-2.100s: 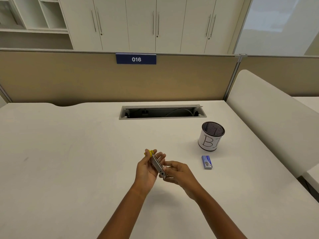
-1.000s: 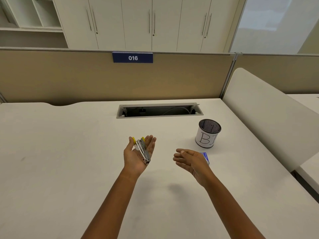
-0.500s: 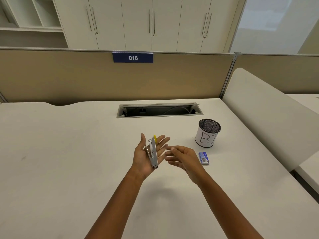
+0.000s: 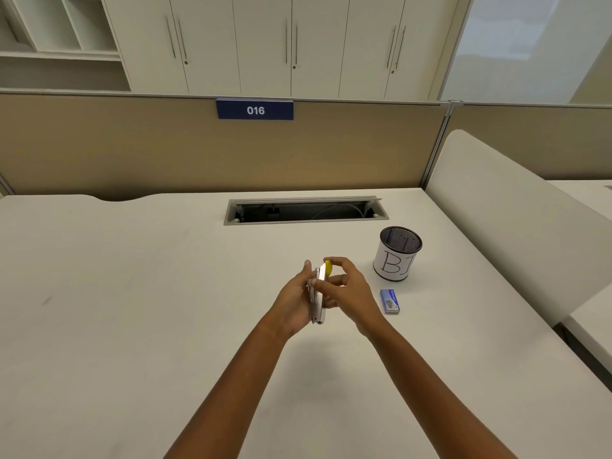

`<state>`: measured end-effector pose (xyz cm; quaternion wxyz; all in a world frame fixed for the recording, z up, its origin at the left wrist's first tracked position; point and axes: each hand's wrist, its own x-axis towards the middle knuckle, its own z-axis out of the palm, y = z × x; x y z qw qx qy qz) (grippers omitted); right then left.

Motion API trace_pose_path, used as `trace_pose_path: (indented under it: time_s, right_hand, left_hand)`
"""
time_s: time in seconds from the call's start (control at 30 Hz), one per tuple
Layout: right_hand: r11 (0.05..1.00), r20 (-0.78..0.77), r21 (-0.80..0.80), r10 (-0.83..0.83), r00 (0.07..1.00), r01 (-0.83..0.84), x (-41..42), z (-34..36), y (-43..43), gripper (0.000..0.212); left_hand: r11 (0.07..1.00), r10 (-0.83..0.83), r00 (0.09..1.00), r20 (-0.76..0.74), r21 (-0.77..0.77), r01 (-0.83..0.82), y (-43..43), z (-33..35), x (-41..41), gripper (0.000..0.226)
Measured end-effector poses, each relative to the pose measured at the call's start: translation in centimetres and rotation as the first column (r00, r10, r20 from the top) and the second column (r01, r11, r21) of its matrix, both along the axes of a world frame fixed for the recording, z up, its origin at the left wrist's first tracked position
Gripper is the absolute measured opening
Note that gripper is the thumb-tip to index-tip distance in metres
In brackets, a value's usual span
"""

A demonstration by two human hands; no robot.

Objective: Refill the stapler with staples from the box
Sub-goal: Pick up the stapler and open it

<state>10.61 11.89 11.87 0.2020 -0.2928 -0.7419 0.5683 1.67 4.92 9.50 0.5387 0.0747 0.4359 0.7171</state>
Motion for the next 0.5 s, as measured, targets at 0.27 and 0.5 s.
trace_pose_path:
  time_s: [0.27, 0.5]
  right_hand:
    - [0.931, 0.167, 0.364, -0.073, 0.983, 0.008, -1.0, -0.6, -0.8, 0.036]
    - [0.933, 0.250, 0.361, -0.084, 0.964, -0.012, -1.1, -0.8, -0.7, 0.030]
  left_hand:
    - [0.970, 0.099, 0.986, -0.132, -0.210, -0.125, 1.2, -1.0, 1.4, 0.049]
    - [0.942, 0.105, 0.972, -0.211, -0.293, -0.165, 1.6, -0.6, 1.7, 0.045]
